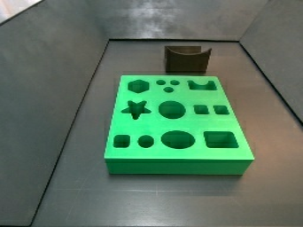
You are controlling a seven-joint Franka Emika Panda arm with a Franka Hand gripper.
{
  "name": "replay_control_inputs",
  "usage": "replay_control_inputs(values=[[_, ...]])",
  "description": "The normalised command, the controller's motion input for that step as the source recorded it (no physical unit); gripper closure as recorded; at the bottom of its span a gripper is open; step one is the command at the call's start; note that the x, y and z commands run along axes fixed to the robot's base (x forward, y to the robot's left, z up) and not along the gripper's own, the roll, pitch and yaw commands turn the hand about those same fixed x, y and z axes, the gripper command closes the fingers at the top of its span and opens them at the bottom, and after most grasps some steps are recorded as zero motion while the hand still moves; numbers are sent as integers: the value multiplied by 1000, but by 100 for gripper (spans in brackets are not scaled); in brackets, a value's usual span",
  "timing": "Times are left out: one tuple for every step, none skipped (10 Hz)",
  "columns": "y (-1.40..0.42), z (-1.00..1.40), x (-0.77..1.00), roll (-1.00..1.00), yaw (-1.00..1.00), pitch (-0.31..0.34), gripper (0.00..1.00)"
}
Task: Pick up the square-circle object. Move up. Rotate the square-circle object. Place the square-circle object on the fixture. Regrasp the square-circle object. Move to above the board. Insert the square-circle object.
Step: Move to above the board.
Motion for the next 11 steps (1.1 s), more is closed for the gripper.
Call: replay_control_inputs(values=[[-12, 478, 3, -68, 74, 128, 100], [-18, 261, 12, -64, 88, 137, 100], [-1000, -100, -367, -1000, -129, -127, 100], [-1000, -109, -369, -1000, -131, -146, 100], [-1000, -108, -392, -1000, -132, -156, 100], [-1000, -117, -414, -1000, -146, -164, 100], [-1000, -110, -421, -1000, -154, -166, 100], [-1000, -112, -441, -1000, -166, -165, 100], [-1000, -115, -452, -1000, -173, -159, 100], [-1000, -105, -471, -1000, -181, -157, 100], [-1000, -112, -498, -1000, -184, -154, 100]])
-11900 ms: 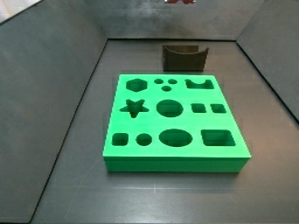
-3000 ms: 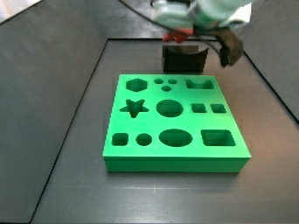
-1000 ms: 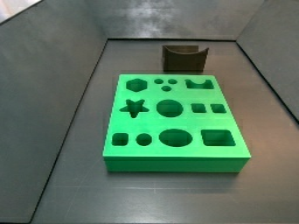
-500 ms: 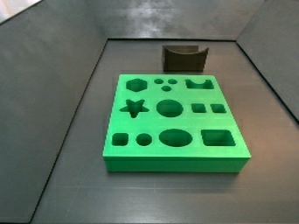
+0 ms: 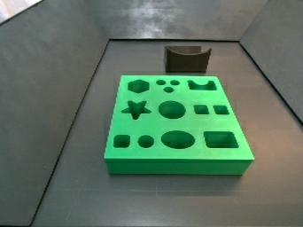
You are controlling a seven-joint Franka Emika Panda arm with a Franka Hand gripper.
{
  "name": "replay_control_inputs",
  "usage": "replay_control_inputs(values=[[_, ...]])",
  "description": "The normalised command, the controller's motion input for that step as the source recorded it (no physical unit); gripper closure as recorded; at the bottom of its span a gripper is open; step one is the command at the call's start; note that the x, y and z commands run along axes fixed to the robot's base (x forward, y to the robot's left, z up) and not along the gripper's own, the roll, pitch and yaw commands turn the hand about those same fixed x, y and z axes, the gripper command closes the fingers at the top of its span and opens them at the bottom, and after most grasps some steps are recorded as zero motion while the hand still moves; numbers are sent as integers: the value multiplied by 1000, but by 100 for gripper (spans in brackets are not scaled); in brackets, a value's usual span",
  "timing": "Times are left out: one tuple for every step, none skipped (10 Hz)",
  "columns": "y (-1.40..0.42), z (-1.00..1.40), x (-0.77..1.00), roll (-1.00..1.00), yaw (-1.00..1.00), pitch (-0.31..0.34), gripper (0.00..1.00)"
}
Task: Pick up the square-circle object. Move up. Rotate the square-circle object. Place the square-circle object on the fixture. Regrasp the square-circle object. Move to above the board. Insert the square-circle object.
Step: Move to above the board.
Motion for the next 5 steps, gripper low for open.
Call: replay_control_inputs(values=[[-717, -76, -396, -1000, -185, -158, 100], [-444, -45, -283, -1000, -180, -158, 100], [-236, -31, -195, -805, -134, -127, 100], [-122, -18, -138, -592, -86, -99, 100], [-59, -6, -90, -348, -38, -68, 100]])
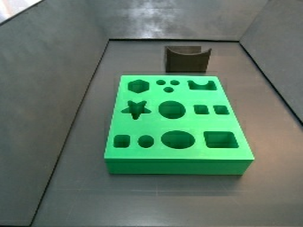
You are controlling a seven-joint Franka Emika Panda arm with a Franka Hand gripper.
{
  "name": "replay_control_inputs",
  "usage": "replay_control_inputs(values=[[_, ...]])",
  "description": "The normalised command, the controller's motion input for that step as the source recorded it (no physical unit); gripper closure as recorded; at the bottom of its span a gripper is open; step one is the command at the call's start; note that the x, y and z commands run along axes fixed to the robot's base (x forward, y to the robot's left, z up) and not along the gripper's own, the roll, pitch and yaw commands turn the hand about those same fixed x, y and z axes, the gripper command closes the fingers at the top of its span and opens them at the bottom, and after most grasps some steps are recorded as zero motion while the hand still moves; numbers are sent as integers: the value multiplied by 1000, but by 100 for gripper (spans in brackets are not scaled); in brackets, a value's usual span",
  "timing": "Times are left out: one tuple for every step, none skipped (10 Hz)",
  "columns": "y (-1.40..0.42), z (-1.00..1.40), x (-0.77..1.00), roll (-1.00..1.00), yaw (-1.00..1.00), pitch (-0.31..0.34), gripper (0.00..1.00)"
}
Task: Pick up the square-circle object. Move up. Rotate the square-circle object. Place the square-circle object on the fixture. Regrasp the square-circle object. Move to above the board. Insert the square-circle object.
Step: Move to above the board, then insert the square-circle object.
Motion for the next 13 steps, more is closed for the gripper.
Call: replay_control_inputs(values=[[-21, -4, -60, -218, -23, -50, 100], [0, -23, 0, 29, 0, 0, 100], [-126, -371, 69, 23, -77, 296, 100], [-111, -177, 94, 0, -126, 236, 100], [-34, -31, 0, 0, 0, 0, 100], [-229, -314, -89, -14, 131, -161, 100], [-374, -543, -123, -10, 163, -239, 100], [-411, -671, -106, -23, 131, -244, 100], [-454, -651, -100, -63, 129, -219, 100], [-380, -711, -74, -47, 189, -200, 100], [-254, -809, -40, -9, 237, -183, 100], [-283, -891, 0, 36, 197, -160, 100], [-294, -800, 0, 190, 214, -141, 100]])
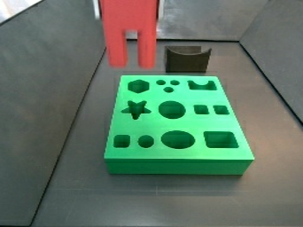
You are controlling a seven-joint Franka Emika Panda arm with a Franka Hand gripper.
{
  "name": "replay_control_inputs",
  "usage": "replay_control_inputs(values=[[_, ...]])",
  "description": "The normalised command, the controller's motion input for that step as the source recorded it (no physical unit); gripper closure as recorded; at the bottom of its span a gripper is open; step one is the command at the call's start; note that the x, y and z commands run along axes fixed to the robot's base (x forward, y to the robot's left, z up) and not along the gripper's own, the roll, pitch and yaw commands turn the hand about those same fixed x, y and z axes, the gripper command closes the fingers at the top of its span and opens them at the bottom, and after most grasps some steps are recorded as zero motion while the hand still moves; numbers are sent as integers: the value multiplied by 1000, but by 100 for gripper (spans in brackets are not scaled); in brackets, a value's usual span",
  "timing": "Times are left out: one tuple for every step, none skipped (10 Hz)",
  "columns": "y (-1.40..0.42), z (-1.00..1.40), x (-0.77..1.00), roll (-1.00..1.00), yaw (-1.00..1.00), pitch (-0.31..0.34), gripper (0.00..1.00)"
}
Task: Pick up the square-circle object. Move up. Rotate the square-circle object. Place the square-circle object on the fixture. Regrasp the square-circle object. Move to above the board. Insert the square-circle object.
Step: Insert the square-circle object.
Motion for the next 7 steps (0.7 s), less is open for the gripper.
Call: replay_control_inputs(values=[[-374, -689, 9, 260, 229, -101, 100], [-457, -529, 106, 359, 237, -39, 100], [-449, -446, 143, 409, 243, -16, 100], [-423, -511, 180, 363, 234, -29, 100], [-266, -663, 217, 277, 143, -40, 100], [-126, -691, 154, 117, 0, -34, 100], [-71, -720, 0, 0, 0, -111, 100]])
